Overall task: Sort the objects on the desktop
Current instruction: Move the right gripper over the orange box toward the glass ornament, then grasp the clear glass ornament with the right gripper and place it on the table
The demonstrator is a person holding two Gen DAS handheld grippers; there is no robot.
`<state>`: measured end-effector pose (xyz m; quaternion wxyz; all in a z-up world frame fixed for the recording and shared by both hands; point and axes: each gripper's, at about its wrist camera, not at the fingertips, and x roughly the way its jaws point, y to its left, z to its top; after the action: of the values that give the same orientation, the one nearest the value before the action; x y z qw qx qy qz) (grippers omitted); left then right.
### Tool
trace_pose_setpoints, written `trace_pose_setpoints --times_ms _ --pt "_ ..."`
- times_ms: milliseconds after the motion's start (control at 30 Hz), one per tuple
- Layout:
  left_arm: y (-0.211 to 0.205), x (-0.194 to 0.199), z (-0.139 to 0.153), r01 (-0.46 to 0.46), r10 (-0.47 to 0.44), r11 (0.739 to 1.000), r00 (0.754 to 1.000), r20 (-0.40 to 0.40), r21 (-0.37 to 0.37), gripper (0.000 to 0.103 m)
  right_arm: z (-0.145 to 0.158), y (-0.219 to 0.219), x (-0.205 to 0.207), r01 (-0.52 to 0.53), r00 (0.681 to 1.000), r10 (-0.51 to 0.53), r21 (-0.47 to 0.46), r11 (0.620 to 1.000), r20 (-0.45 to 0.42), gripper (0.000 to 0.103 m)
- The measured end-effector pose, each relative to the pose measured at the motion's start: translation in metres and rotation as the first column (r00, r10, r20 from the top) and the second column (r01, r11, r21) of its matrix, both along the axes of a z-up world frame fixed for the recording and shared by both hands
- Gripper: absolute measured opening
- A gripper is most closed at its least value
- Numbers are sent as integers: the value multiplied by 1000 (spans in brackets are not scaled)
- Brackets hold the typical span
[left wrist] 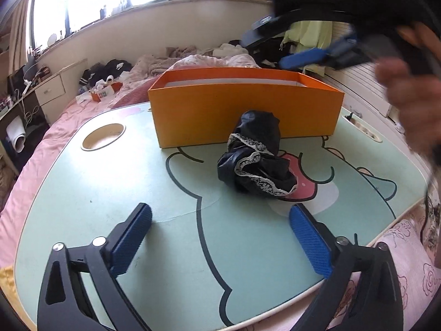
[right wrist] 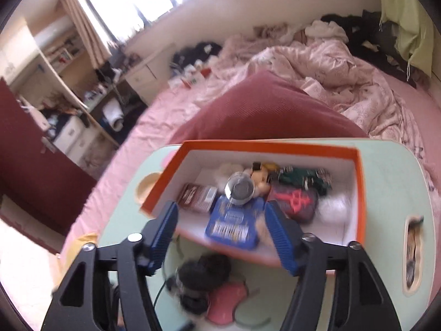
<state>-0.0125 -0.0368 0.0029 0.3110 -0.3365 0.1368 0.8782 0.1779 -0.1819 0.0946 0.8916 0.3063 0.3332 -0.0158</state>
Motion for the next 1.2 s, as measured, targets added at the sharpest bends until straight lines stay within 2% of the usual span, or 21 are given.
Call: trace_pose_setpoints --times_ms 100,233,367,433,467,533,633,733,867,1033,1133,1200 --pt "-5 3 -2 5 -4 1000 1000 -13 12 103 -10 -6 49 20 995 -21 -7 1000 -101 62" --pt "-4 4 -1 21 -20 1000 1000 -16 16 103 -30 -11 77 13 981 -3 50 999 -194 62" --pt "-2 7 -1 44 -44 999 999 -17 20 103 -34 -2 89 35 963 -51 -63 997 -266 59" --pt "2 9 0 50 -49 999 999 -17 19 103 -34 1 89 40 959 -67 -104 994 -277 42" --pt "2 9 0 58 -57 998 998 -17 20 103 -35 1 87 40 958 -70 -112 993 -279 39" --pt "2 9 0 62 -62 998 998 -17 20 103 -40 -1 86 35 957 -58 -83 996 -286 27" --pt "2 9 1 76 -76 997 997 -17 20 103 -45 -2 84 27 959 -47 -78 997 -279 24" --pt "2 9 1 89 -89 996 996 -16 20 103 -45 -5 77 28 965 -31 -15 999 -260 24" --pt "2 9 1 110 -110 994 994 -17 20 103 -20 -12 45 54 991 -49 35 998 -121 24" --pt "2 8 1 129 -129 991 992 -17 20 103 11 10 -21 44 999 -44 -20 999 24 24" --pt "2 8 1 142 -142 990 990 -16 19 103 -1 32 -55 19 999 -16 -53 998 39 24" --pt "2 8 1 151 -151 988 988 -16 18 103 -18 39 -69 5 1000 -4 -34 999 22 24"
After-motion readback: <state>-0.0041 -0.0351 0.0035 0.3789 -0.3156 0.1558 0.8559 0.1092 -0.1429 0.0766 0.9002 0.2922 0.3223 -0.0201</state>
